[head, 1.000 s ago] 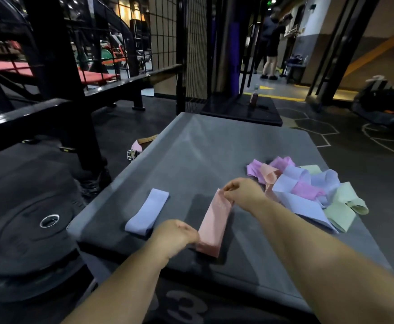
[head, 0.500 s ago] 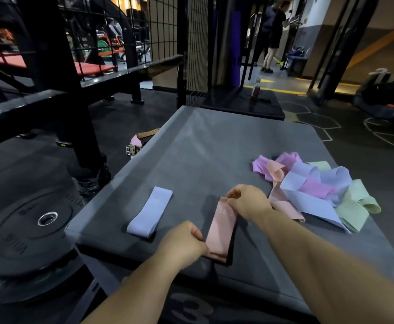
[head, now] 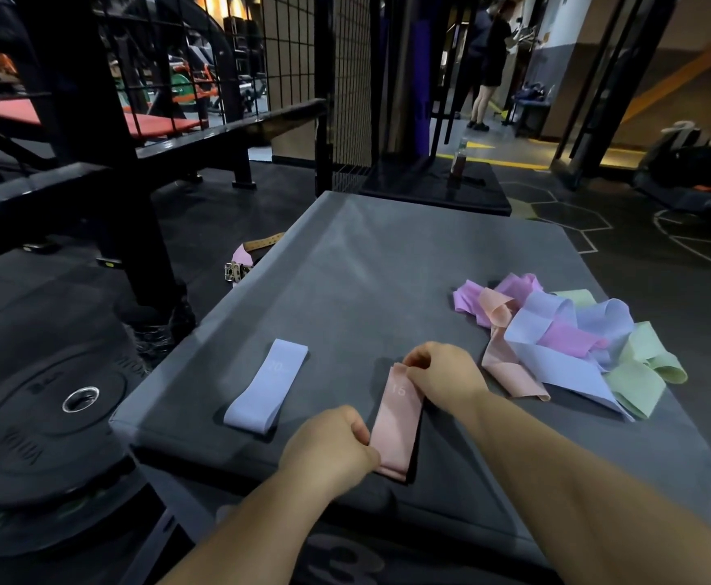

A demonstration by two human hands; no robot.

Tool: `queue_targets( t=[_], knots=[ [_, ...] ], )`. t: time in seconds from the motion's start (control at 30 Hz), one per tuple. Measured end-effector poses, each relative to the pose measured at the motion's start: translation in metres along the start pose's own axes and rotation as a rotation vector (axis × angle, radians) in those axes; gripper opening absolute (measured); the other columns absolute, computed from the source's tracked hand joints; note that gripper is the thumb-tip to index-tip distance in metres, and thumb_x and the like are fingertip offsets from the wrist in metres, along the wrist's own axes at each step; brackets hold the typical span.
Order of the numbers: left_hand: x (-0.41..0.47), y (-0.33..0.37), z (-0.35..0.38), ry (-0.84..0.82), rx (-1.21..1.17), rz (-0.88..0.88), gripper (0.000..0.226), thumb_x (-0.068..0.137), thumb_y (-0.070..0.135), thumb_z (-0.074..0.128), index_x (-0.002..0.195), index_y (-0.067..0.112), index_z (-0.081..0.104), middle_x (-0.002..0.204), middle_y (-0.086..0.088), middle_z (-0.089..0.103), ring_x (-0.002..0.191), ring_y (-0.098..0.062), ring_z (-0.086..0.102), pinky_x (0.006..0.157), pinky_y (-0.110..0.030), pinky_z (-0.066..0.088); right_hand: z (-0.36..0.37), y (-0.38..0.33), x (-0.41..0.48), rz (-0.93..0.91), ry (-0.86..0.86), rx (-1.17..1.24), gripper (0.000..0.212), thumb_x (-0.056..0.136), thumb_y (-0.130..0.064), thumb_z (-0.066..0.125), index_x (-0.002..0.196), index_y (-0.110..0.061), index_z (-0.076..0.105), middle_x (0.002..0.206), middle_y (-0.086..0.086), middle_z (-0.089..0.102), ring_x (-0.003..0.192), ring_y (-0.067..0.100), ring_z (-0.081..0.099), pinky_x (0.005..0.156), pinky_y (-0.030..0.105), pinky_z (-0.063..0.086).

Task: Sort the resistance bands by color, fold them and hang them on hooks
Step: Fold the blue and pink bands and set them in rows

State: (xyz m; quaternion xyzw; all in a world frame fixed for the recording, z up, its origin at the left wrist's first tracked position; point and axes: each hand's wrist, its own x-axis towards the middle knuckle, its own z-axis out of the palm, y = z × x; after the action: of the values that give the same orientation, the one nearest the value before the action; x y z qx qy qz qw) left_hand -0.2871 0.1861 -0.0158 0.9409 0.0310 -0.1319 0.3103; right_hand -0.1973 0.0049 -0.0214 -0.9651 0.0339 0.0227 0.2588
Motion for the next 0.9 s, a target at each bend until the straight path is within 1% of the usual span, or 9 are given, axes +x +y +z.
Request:
queue_targets(
  t=[0.07,0.13,0.23,0.3,0.37,0.43,0.57,0.73,0.9],
  knots=[
    [0.001,0.000,0.000,-0.002,-0.063,0.000,0.011,0.075,0.034,0.065,0.081,0.031,0.057,0.086,0.015,0.062,0.083,-0.006,0.059,0.066,-0.022,0.042,0.001,0.001,0.000,-0.008,0.008,0.020,0.003,0.089,-0.035,0.064,0.091,-0.032,0.065,0.101,-0.010,0.070,0.093,0.011,0.062,0.080,0.022,0.046],
    [0.002,-0.001,-0.001,-0.015,-0.148,-0.008,0.014,0.072,0.031,0.068,0.083,0.029,0.059,0.084,0.013,0.062,0.079,-0.005,0.060,0.064,-0.021,0.044,0.002,0.002,0.000,-0.007,0.012,0.035,0.003,0.088,-0.037,0.066,0.088,-0.034,0.063,0.098,-0.011,0.069,0.092,0.010,0.062,0.078,0.022,0.044],
    [0.004,-0.002,-0.003,-0.052,-0.197,-0.012,0.018,0.072,0.029,0.069,0.088,0.029,0.060,0.088,0.010,0.064,0.083,-0.006,0.061,0.067,-0.021,0.045,0.002,0.003,0.001,-0.014,0.016,0.027,0.007,0.088,-0.035,0.065,0.093,-0.032,0.068,0.099,-0.011,0.069,0.096,0.011,0.062,0.079,0.021,0.044],
    [0.004,-0.003,-0.003,-0.062,-0.156,-0.010,0.018,0.073,0.030,0.067,0.089,0.031,0.058,0.090,0.011,0.063,0.084,-0.007,0.061,0.067,-0.021,0.044,0.003,0.003,-0.001,-0.018,0.015,0.014,0.012,0.089,-0.034,0.063,0.098,-0.029,0.069,0.103,-0.010,0.070,0.098,0.011,0.062,0.080,0.021,0.044],
    [0.003,-0.004,-0.002,-0.047,-0.046,0.007,0.016,0.075,0.034,0.063,0.090,0.034,0.056,0.092,0.014,0.062,0.088,-0.008,0.059,0.069,-0.022,0.043,0.005,0.003,-0.002,-0.021,0.015,-0.011,0.015,0.090,-0.031,0.061,0.102,-0.029,0.070,0.106,-0.009,0.070,0.100,0.012,0.062,0.084,0.023,0.046],
    [0.001,-0.004,0.000,-0.013,0.060,0.034,0.019,0.077,0.038,0.061,0.095,0.037,0.054,0.095,0.015,0.062,0.091,-0.010,0.058,0.073,-0.024,0.043,0.007,0.004,-0.002,-0.030,0.026,-0.045,0.018,0.091,-0.028,0.059,0.106,-0.030,0.070,0.110,-0.008,0.069,0.103,0.014,0.062,0.088,0.025,0.047],
    [0.000,-0.004,0.002,0.042,0.094,0.090,0.030,0.078,0.039,0.060,0.107,0.037,0.050,0.099,0.013,0.062,0.093,-0.013,0.057,0.075,-0.026,0.046,0.010,0.003,0.002,-0.038,0.016,-0.110,0.027,0.091,-0.025,0.055,0.114,-0.027,0.068,0.117,-0.001,0.065,0.109,0.020,0.060,0.093,0.029,0.046],
    [0.003,-0.004,0.005,0.038,0.132,0.098,0.026,0.079,0.037,0.061,0.104,0.032,0.056,0.102,0.012,0.065,0.098,-0.013,0.059,0.082,-0.027,0.049,0.011,-0.001,0.007,-0.032,-0.026,-0.227,0.019,0.093,-0.028,0.052,0.100,-0.023,0.069,0.109,0.004,0.067,0.099,0.025,0.062,0.077,0.029,0.046],
    [0.008,-0.006,0.005,0.008,0.075,0.044,0.023,0.075,0.034,0.063,0.097,0.030,0.057,0.097,0.011,0.065,0.094,-0.013,0.059,0.081,-0.028,0.049,0.005,-0.005,0.010,-0.017,-0.064,-0.185,0.011,0.094,-0.028,0.054,0.093,-0.024,0.065,0.105,0.002,0.068,0.095,0.021,0.062,0.077,0.030,0.047]
  ],
)
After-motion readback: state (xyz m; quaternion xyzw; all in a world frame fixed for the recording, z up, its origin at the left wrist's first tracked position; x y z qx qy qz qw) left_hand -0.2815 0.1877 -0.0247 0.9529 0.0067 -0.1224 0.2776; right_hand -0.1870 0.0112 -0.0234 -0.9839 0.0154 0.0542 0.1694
